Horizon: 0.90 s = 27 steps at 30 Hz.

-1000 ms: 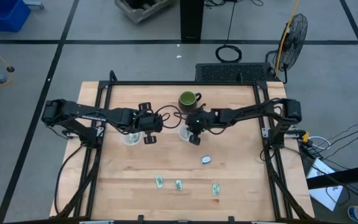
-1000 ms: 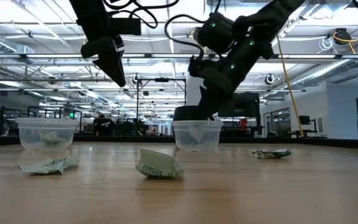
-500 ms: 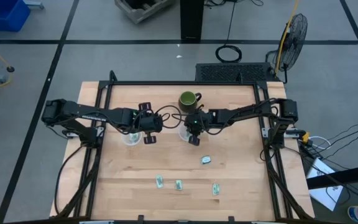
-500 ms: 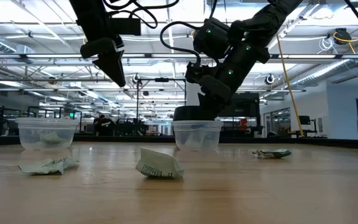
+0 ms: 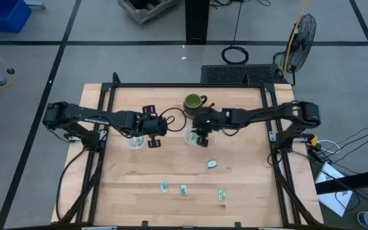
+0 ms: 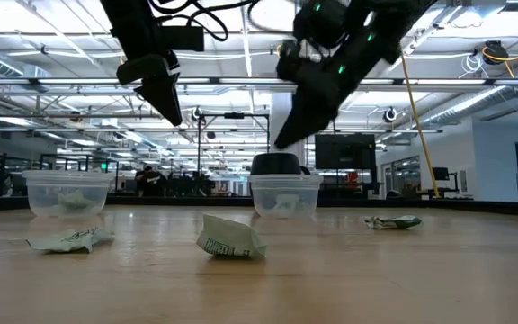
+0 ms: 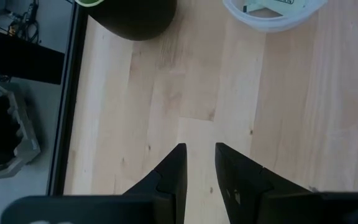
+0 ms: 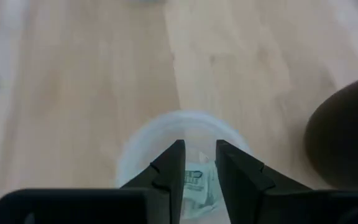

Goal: Pick and place Stevia / Truvia into bins
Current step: Put the green truvia packet into the right transparent container

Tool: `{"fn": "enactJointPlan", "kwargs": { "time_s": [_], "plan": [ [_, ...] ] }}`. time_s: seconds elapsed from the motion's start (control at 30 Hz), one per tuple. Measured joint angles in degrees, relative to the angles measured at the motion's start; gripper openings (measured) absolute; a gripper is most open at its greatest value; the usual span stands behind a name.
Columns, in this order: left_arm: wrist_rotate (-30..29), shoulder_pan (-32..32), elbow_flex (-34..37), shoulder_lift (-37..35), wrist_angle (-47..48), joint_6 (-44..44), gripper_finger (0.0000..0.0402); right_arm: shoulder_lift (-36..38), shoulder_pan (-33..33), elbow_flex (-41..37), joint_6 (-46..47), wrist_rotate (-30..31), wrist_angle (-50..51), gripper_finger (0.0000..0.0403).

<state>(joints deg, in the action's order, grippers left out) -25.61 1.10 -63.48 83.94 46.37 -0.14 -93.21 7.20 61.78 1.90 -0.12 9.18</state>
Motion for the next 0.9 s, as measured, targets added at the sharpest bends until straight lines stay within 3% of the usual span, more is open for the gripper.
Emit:
{"fn": "enactJointPlan", "kwargs": {
  "time_s": [0.2, 0.37, 0.6, 0.9],
  "plan": [
    [0.0, 0.0, 0.0, 0.0, 0.0, -0.2, 0.009, 11.2, -3.6, -0.1, 0.4, -0.1, 8.6, 0.0074],
    [0.0, 0.0, 0.0, 0.0, 0.0, -0.2, 0.009, 15.8, -10.0, -6.2, 1.6, -0.2, 9.3, 0.0074],
    [0.0, 0.0, 0.0, 0.0, 0.0, -0.1, 0.009, 15.8, -18.6, -21.4, 3.7, -1.7, -4.2, 0.0085],
    [0.1, 0.0, 0.0, 0.0, 0.0, -0.1, 0.009, 15.3, -21.8, -32.3, 7.3, -1.5, -24.5, 0.0138]
  ]
}}
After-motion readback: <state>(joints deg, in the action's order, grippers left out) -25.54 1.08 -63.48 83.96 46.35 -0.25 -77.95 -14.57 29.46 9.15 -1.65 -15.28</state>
